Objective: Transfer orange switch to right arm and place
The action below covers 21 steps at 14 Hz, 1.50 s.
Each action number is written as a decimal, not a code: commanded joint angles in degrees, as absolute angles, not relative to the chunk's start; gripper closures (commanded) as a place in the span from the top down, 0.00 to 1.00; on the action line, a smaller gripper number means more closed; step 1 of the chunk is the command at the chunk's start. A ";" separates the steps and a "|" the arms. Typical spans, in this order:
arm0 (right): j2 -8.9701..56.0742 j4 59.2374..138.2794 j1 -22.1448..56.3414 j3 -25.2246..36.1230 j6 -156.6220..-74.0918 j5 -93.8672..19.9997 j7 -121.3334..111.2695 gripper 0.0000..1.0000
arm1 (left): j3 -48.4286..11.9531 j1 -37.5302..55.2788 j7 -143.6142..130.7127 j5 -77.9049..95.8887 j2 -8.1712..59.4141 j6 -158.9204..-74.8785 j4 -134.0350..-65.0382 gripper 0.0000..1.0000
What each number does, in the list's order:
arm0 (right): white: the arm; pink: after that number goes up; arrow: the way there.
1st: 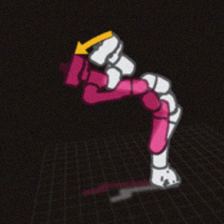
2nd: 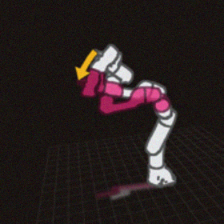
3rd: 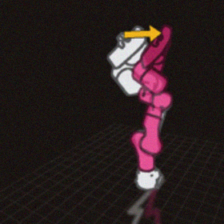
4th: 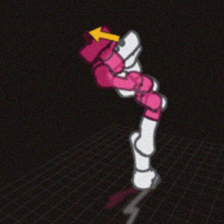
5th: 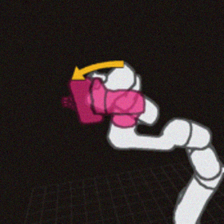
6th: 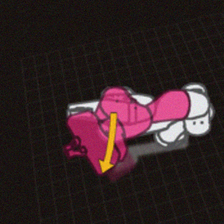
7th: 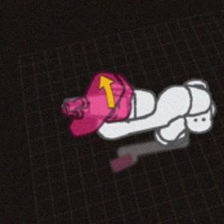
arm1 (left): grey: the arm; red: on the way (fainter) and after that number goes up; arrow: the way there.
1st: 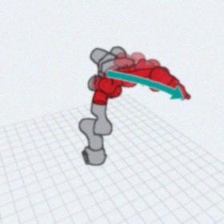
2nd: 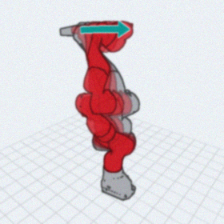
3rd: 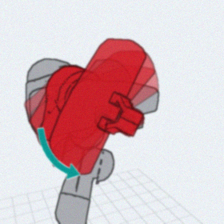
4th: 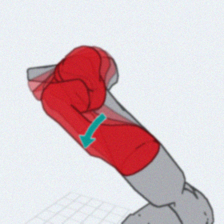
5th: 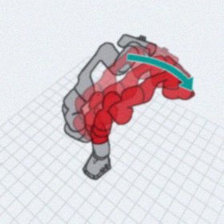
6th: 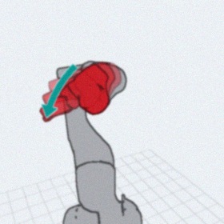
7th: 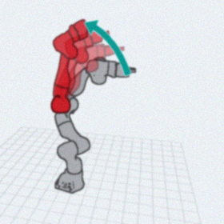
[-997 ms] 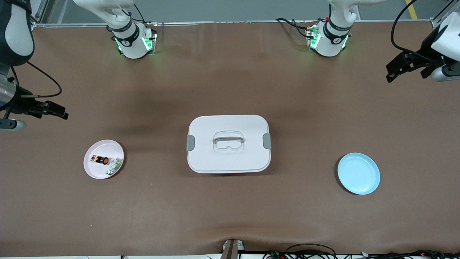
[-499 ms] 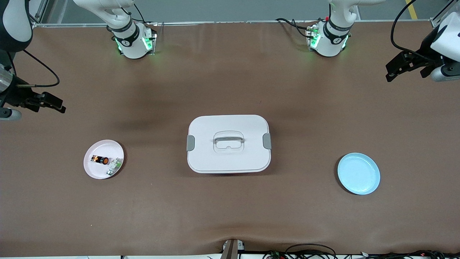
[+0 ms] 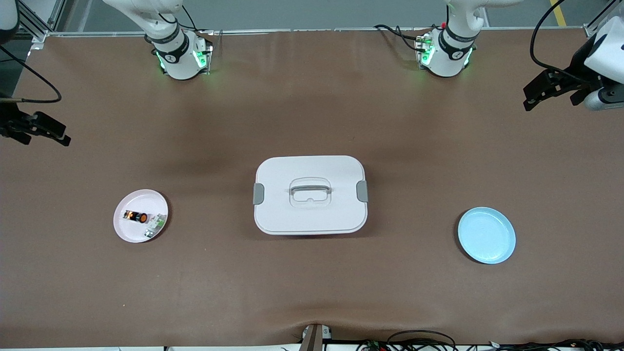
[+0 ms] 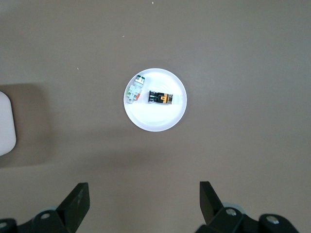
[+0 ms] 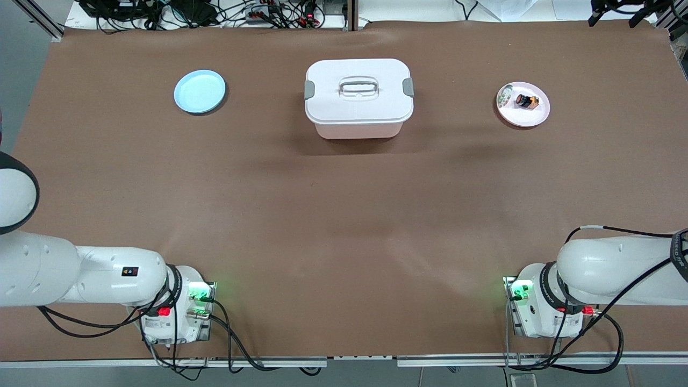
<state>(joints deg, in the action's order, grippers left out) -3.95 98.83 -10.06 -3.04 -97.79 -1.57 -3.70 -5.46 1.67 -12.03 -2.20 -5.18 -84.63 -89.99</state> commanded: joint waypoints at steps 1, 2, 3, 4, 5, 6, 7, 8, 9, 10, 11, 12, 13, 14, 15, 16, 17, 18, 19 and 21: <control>-4.04 95.90 -11.51 -4.39 -95.54 -0.53 -2.64 1.00 | -5.54 1.23 -10.72 -1.58 -5.80 -83.85 -89.65 1.00; -4.04 94.84 -11.51 -4.39 -94.93 -0.53 -2.72 1.00 | -5.54 1.23 -10.81 -1.58 -5.71 -83.85 -88.95 1.00; -4.04 93.79 -11.51 -4.31 -94.14 -0.53 -2.72 1.00 | -5.54 1.23 -10.81 -1.58 -5.71 -83.76 -88.77 1.00; -4.04 92.39 -11.43 -4.22 -93.43 -0.53 -2.72 1.00 | -5.54 1.23 -10.81 -1.58 -5.71 -83.67 -88.77 1.00; -4.04 91.07 -10.90 -3.70 -92.30 -0.44 -2.72 1.00 | -5.54 1.23 -10.81 -1.58 -5.54 -83.58 -88.77 1.00; -4.04 89.75 -9.77 -2.47 -90.72 -0.44 -2.72 1.00 | -5.54 1.23 -10.72 -1.67 -5.45 -83.58 -88.68 1.00; -4.04 88.69 -8.71 -1.42 -88.62 -0.44 -2.72 1.00 | -5.54 1.23 -10.81 -1.67 -5.45 -83.58 -88.51 1.00; -4.04 88.25 -8.70 -1.32 -87.03 -0.53 -2.72 1.00 | -5.54 1.23 -10.98 -1.58 -5.36 -83.58 -87.98 1.00; -4.04 88.24 -8.70 -1.41 -85.71 -0.61 -2.72 1.00 | -5.54 1.23 -10.99 -1.58 -5.36 -83.58 -87.89 1.00; -4.04 88.24 -8.70 -1.49 -84.82 -0.79 -2.81 1.00 | -5.54 1.23 -10.99 -1.58 -5.27 -83.58 -87.89 1.00; -3.87 88.33 -8.70 -1.49 -84.38 -0.79 -2.90 1.00 | -5.54 1.23 -11.07 -1.58 -5.19 -83.58 -87.89 1.00; -3.78 88.42 -8.70 -1.49 -83.85 -0.88 -2.73 1.00 | -5.54 1.23 -11.07 -1.58 -5.10 -83.50 -87.89 1.00; -3.61 88.42 -8.61 -1.49 -83.24 -0.79 -2.72 1.00 | -5.54 1.23 -11.07 -1.58 -5.18 -83.41 -87.89 1.00; -3.52 88.42 -8.61 -1.58 -82.54 -0.79 -2.64 1.00 | -5.54 1.23 -10.99 -1.58 -5.19 -83.41 -87.89 1.00; -3.43 88.42 -8.53 -1.67 -82.09 -0.88 -2.64 1.00 | -5.54 1.23 -10.99 -1.58 -5.19 -83.41 -87.89 1.00; -3.43 88.42 -8.44 -1.67 -82.00 -0.88 -2.64 1.00 | -5.54 1.23 -10.99 -1.58 -5.10 -83.41 -87.89 1.00; -3.34 88.42 -8.52 -1.67 -82.00 -0.88 -2.64 1.00 | -5.54 1.23 -10.90 -1.58 -5.01 -83.41 -87.89 1.00; -2.99 88.50 -8.53 -1.67 -82.00 -0.88 -2.64 1.00 | -5.54 1.32 -10.90 -1.58 -5.01 -83.50 -87.89 1.00; -2.90 88.42 -8.53 -1.67 -82.09 -0.79 -2.72 1.00 | -5.54 1.32 -10.90 -1.58 -5.01 -83.50 -87.80 1.00; -2.81 88.42 -8.53 -1.67 -82.00 -0.79 -2.72 1.00 | -5.54 1.23 -10.99 -1.67 -5.01 -83.50 -87.54 1.00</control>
